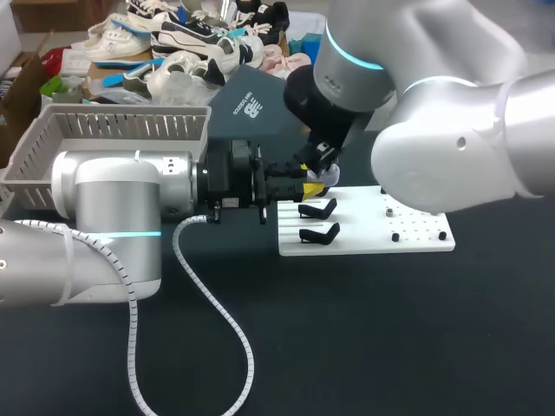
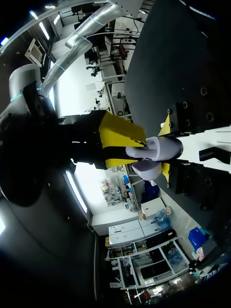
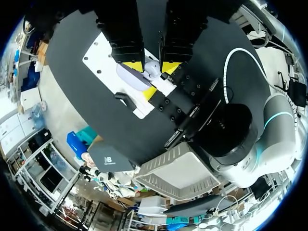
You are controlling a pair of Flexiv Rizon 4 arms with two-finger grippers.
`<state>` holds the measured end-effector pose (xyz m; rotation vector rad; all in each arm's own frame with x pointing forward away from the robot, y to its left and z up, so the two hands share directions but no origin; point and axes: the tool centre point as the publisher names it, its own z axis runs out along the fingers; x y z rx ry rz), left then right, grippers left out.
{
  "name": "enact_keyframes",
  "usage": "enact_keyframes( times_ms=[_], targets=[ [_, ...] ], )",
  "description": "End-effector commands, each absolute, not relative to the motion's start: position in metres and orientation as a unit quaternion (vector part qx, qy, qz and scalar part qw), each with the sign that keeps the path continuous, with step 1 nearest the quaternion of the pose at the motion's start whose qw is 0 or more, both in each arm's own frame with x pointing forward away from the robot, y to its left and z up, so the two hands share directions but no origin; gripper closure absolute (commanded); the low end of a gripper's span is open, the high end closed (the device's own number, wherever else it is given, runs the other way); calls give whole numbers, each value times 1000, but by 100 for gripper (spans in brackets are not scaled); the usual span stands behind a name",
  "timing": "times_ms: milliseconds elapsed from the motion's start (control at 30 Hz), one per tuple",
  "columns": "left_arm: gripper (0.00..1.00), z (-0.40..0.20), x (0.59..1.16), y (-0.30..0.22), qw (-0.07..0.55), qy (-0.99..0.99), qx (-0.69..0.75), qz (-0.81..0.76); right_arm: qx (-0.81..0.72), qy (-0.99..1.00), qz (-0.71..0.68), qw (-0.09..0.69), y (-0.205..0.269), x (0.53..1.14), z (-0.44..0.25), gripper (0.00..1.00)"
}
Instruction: Pick up each earbud case from the left stands, insert the matching earbuds, close the lid, and place the case in the box.
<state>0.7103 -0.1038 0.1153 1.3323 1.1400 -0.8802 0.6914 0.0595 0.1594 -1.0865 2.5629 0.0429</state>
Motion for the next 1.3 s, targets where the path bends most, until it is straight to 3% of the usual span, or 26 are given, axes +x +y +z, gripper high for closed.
enact_keyframes(
  times_ms=[33,367,433,733,1300],
  targets=[
    [100,115,711,-105,556,483,565,-372,-383,907,14,174,61,693,158,100],
    [100,115,711,-105,556,483,565,-372,-380,909,14,170,61,693,157,100],
    [100,115,711,-105,556,483,565,-372,-380,909,14,169,61,693,157,89],
    [100,115,711,-105,556,483,565,-372,-379,910,14,170,61,691,159,73],
    [100,115,711,-105,556,483,565,-372,-376,910,13,177,60,686,163,73]
  ],
)
